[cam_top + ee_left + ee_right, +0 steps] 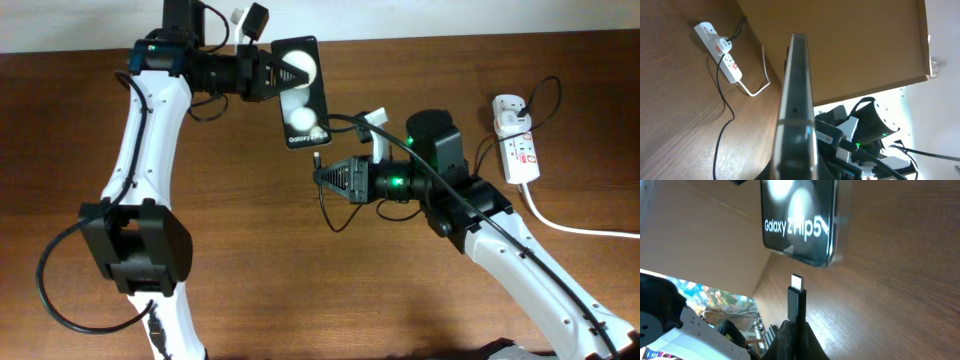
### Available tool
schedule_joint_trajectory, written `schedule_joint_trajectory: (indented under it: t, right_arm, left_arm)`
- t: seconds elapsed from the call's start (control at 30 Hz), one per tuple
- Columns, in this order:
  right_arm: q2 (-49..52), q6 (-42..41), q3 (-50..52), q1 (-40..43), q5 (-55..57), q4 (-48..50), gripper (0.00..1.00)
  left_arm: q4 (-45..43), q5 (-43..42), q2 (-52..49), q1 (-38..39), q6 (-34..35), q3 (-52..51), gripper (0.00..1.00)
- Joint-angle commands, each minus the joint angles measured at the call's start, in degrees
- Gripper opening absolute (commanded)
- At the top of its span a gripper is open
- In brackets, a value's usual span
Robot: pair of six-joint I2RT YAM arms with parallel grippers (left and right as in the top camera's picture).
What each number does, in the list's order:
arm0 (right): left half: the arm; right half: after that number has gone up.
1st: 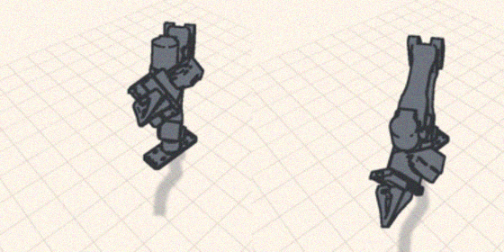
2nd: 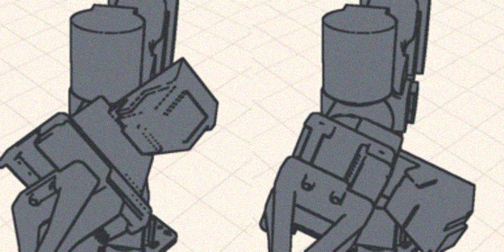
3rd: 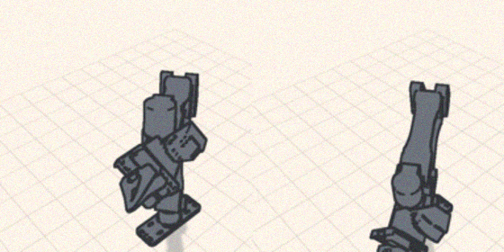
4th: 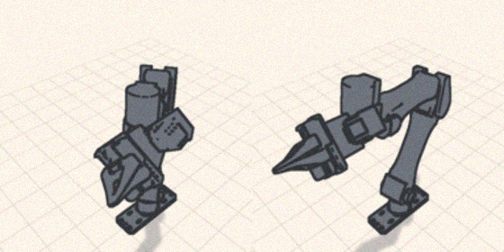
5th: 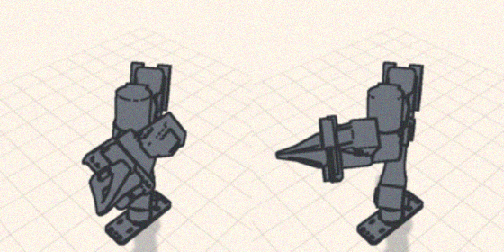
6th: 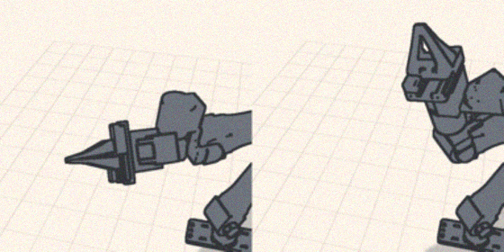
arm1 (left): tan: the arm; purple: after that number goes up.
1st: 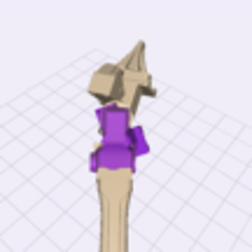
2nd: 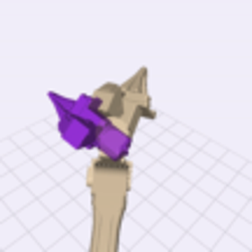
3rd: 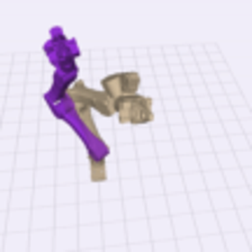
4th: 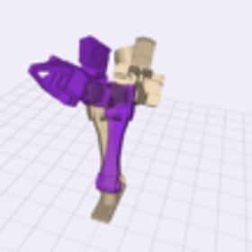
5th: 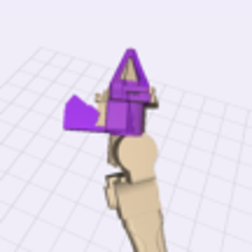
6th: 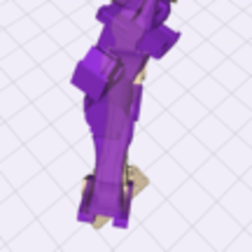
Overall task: Plug charger to phone and switch on socket
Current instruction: 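Bring the cable connector up under the phone's bottom port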
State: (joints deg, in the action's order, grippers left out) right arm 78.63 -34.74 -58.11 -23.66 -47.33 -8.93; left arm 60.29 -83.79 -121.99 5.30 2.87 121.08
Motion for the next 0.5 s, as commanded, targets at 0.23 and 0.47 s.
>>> schedule_joint_trajectory:
  t: [0.23, 0.47]
  right_arm:
    - [-1.1, -0.2, -0.2, -0.4, 1.7, 0.2, 0.04]
    - [-1.1, 0.0, -0.2, -0.4, 1.7, 0.2, 0.04]
  left_arm:
    - [-0.1, 0.3, -0.2, 1.7, 1.0, 0.9, 0.00]
    - [0.0, 3.2, -0.2, 1.7, 2.3, 0.9, 0.00]
